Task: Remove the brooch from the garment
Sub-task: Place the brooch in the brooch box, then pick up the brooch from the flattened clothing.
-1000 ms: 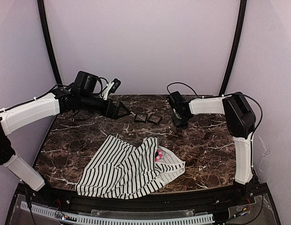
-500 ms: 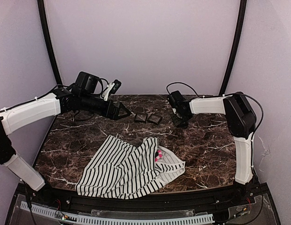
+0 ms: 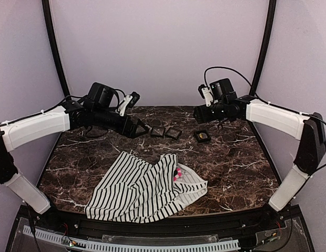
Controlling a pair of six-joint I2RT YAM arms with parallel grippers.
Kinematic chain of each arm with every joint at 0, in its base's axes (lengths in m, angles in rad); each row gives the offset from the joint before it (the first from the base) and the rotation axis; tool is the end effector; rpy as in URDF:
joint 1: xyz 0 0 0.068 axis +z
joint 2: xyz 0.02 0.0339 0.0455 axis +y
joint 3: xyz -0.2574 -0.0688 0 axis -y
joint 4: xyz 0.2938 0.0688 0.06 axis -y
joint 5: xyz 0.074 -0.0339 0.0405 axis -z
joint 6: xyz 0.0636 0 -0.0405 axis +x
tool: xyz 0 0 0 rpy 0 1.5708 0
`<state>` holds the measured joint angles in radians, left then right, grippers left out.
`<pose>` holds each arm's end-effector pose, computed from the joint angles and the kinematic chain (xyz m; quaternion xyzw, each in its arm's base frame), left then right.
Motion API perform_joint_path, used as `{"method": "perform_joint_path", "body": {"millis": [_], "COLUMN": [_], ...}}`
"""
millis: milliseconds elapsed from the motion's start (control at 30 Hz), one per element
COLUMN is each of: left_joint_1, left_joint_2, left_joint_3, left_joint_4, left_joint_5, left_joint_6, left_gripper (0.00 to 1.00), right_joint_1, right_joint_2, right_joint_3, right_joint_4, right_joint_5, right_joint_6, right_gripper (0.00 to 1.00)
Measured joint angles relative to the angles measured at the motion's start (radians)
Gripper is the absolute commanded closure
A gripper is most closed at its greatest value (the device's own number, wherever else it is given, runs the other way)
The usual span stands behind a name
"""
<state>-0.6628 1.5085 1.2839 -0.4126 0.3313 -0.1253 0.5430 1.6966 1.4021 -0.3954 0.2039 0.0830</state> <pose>0.3117 -0.2696 0.2837 0.3054 0.8295 -0.3064 0.3533 0.3970 0.2246 0.2543 -0.1629 0.8861 0.0430 0.4319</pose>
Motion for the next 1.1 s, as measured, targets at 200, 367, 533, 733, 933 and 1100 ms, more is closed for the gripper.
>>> {"method": "perform_joint_path", "body": {"millis": [200, 367, 533, 733, 933, 1100], "left_joint_1": [-0.129, -0.192, -0.232, -0.283, -0.315, -0.315], "left_joint_2": [0.032, 0.091, 0.19, 0.277, 0.338, 0.36], "left_joint_3": [-0.011, -0.042, -0.042, -0.041, -0.004, 0.01], "left_joint_4": [0.048, 0.146, 0.201, 0.21, 0.18, 0.162], "left_joint_5": [-0.056, -0.109, -0.198, -0.27, -0.337, -0.378], "left_joint_6": [-0.066, -0.198, -0.307, -0.377, -0.385, -0.384], "left_gripper": [0.05, 0.01, 0.01, 0.01, 0.01, 0.09], "right_joint_1": [0.0, 0.0, 0.016, 0.071, 0.116, 0.144], "right_joint_2": [-0.28, -0.39, -0.452, -0.459, -0.365, -0.278], "right_joint_3": [-0.259, -0.469, -0.675, -0.806, -0.833, -0.827], "right_joint_4": [0.063, 0.151, 0.255, 0.373, 0.496, 0.553], "right_joint_5": [-0.243, -0.464, -0.615, -0.675, -0.687, -0.681], "right_joint_6": [0.094, 0.209, 0.339, 0.457, 0.542, 0.581], "right_gripper": [0.21, 0.23, 0.26, 0.3, 0.35, 0.4]}}
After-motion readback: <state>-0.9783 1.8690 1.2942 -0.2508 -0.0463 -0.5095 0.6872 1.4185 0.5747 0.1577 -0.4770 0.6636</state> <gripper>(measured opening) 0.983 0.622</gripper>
